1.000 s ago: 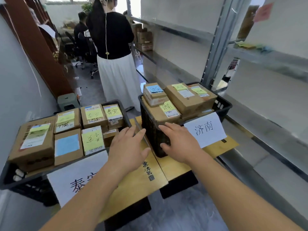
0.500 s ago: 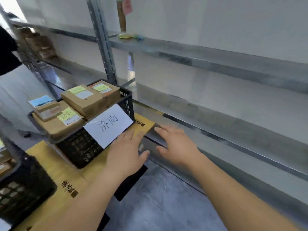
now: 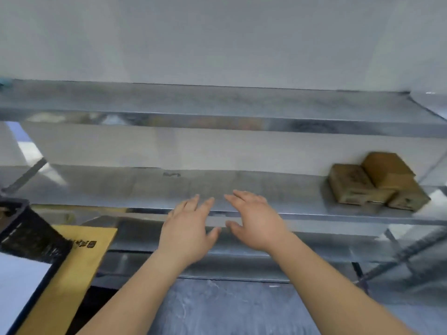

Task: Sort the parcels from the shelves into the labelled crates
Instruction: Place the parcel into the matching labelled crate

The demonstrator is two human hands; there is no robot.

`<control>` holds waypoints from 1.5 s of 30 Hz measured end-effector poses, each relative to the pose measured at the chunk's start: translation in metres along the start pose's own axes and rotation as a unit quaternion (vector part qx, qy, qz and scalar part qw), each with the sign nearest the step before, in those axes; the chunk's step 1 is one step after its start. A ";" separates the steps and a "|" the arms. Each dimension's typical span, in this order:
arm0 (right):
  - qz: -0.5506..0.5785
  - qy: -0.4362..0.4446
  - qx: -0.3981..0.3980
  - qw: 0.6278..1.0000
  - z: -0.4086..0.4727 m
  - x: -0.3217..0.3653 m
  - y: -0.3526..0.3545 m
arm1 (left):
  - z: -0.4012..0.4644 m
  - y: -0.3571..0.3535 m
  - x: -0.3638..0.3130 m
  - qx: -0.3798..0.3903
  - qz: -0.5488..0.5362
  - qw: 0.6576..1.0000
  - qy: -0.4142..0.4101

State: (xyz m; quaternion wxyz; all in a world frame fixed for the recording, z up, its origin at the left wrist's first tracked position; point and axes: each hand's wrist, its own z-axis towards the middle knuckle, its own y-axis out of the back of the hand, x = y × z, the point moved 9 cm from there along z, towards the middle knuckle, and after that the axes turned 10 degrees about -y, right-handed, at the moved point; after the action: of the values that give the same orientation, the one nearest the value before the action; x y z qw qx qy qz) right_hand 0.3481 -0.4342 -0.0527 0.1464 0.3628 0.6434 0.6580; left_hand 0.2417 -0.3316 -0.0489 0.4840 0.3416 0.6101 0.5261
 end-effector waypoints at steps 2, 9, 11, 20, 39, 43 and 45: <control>0.002 -0.038 -0.007 0.999 0.005 -0.031 0.009 | 0.033 -0.006 -0.020 0.011 -0.003 0.999 -0.038; 0.018 -0.151 -0.044 0.987 -0.007 -0.145 0.044 | 0.118 -0.037 -0.103 0.051 -0.013 0.989 -0.137; 0.023 -0.180 -0.050 0.982 -0.011 -0.182 0.052 | 0.137 -0.051 -0.133 0.067 -0.015 0.985 -0.161; 0.087 -0.284 -0.040 0.954 -0.010 -0.380 0.063 | 0.229 -0.132 -0.256 0.117 -0.027 0.974 -0.192; 0.135 -0.244 -0.116 0.953 0.055 -0.534 0.028 | 0.378 -0.270 -0.370 0.149 -0.157 0.966 -0.140; 0.142 -0.258 -0.209 0.933 0.050 -0.529 0.034 | 0.370 -0.251 -0.371 0.027 -0.218 0.967 -0.127; 0.149 -0.272 -0.216 0.926 0.049 -0.529 0.032 | 0.363 -0.248 -0.363 -0.007 -0.208 0.972 -0.112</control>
State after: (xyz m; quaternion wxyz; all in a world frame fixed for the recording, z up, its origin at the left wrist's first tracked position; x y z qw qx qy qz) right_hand 0.7563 -0.7508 -0.1794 0.2908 0.5795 0.3599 0.6709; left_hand 0.7179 -0.6078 -0.1978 0.6503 0.2605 0.6063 0.3763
